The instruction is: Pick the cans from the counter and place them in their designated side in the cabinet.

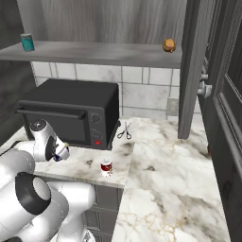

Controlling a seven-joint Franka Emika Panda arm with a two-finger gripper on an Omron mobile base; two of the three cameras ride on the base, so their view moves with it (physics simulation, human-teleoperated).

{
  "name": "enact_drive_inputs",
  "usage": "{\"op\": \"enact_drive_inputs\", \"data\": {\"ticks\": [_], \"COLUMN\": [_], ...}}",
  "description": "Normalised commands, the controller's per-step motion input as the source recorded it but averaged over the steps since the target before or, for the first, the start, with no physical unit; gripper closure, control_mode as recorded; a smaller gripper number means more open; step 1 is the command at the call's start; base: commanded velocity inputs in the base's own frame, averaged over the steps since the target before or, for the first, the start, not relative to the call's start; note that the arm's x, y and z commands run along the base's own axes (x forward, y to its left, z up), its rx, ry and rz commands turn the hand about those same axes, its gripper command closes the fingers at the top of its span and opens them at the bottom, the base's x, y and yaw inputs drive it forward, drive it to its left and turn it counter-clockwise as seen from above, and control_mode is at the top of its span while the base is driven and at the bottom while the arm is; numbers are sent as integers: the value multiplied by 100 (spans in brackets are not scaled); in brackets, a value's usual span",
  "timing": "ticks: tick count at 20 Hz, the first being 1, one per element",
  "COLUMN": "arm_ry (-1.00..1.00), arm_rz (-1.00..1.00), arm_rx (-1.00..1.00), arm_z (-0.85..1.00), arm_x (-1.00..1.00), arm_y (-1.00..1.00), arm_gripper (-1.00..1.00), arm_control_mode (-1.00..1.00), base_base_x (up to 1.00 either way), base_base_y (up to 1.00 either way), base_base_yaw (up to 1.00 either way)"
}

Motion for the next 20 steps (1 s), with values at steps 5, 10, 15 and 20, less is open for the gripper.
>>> {"op": "enact_drive_inputs", "data": {"ticks": [5,10,15,20], "arm_ry": [-3,-2,-2,-2], "arm_rz": [0,0,0,0], "arm_rx": [0,1,2,1], "arm_z": [20,22,26,25], "arm_x": [-29,-24,-22,-25], "arm_y": [-2,-1,-2,-6], "arm_gripper": [100,100,100,100], "arm_control_mode": [-100,-100,-100,-100], "base_base_x": [0,0,0,0], "base_base_y": [0,0,0,0], "base_base_yaw": [0,0,0,0]}}
